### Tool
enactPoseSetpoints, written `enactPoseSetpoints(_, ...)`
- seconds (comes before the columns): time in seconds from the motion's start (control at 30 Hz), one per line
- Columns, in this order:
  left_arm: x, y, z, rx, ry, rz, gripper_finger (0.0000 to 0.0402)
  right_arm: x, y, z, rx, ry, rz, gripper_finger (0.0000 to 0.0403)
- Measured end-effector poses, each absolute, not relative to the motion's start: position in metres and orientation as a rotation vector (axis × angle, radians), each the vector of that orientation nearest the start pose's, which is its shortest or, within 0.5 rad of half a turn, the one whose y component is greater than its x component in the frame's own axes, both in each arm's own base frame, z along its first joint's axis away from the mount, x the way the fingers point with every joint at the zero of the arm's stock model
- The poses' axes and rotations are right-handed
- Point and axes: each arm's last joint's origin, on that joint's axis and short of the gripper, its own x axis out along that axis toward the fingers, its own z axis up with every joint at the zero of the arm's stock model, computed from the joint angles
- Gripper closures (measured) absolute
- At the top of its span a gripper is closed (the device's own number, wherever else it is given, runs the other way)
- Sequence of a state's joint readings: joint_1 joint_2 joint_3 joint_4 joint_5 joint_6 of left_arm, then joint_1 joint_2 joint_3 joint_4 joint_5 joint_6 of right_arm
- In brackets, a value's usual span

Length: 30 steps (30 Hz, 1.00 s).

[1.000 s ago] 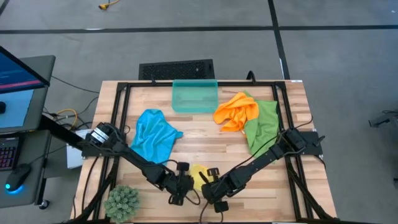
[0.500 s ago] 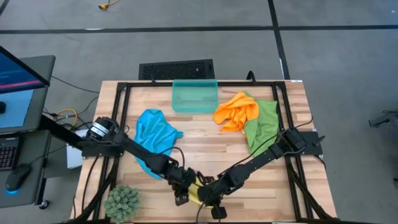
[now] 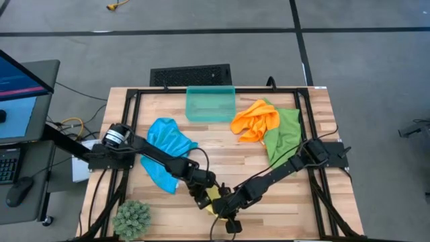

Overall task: Roll microfiber towels into tight, uniform cylinder then place into a basket
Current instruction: Roll the yellow microfiber towel

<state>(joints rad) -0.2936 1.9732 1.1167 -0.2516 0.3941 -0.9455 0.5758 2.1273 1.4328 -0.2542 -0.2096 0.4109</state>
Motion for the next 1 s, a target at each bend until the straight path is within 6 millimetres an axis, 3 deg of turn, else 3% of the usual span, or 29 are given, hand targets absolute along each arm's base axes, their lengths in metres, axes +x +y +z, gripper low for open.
enactPoseSetpoints(0.13,0.359,-0.118,0.1,-0.973,1.362,-0.043,0.0392,0.367,0.245,0.138,0.179,1.093,0.507,0.0389)
enactPoseSetpoints(0.3,0.362,-0.12,0.093,-1.029,1.374,-0.048,0.0392,0.364,0.247,0.138,0.172,1.107,0.507,0.0378)
enactPoseSetpoints(0.8,0.363,-0.119,0.093,-1.048,1.377,-0.042,0.0391,0.356,0.234,0.136,0.162,1.262,0.509,0.0239)
enactPoseSetpoints(1.0,0.363,-0.119,0.093,-1.05,1.378,-0.041,0.0391,0.338,0.245,0.162,0.025,1.213,0.525,0.0232)
